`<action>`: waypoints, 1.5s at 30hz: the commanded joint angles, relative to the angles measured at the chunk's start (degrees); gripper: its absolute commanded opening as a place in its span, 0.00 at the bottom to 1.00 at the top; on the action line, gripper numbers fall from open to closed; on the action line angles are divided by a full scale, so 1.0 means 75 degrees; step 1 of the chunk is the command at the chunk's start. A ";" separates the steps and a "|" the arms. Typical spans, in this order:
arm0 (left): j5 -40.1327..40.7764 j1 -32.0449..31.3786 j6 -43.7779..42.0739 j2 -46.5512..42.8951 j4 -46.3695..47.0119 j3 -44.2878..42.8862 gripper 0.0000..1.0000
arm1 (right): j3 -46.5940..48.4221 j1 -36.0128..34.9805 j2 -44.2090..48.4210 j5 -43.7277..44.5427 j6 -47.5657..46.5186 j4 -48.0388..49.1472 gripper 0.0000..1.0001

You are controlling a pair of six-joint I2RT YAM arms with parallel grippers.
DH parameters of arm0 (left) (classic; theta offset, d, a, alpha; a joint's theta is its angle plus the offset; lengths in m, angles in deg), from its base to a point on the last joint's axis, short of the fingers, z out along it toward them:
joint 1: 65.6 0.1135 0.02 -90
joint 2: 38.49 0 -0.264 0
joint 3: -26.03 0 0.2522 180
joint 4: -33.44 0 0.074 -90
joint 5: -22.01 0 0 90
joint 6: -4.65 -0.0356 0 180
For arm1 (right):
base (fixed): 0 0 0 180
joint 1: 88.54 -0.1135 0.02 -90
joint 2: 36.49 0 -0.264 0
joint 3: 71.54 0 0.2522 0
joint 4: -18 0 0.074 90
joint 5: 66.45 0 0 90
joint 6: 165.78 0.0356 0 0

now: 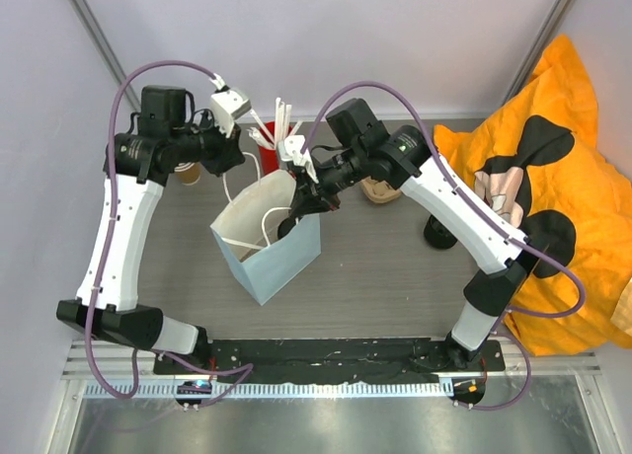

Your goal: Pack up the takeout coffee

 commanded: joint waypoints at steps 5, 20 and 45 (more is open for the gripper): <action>0.0415 -0.0457 -0.0225 0.0658 0.0242 -0.0930 0.06 | -0.0084 -0.0028 0.0796 0.0716 0.0594 0.0471 0.04; 0.0930 -0.1699 -0.0307 0.1526 0.0418 -0.1914 0.02 | -0.1313 -0.0028 0.1932 0.1432 0.0888 0.0612 0.04; 0.1587 -0.2872 -0.0143 0.2803 0.0875 -0.3133 0.02 | -0.1935 -0.0028 0.2519 0.1268 0.1427 0.0905 0.01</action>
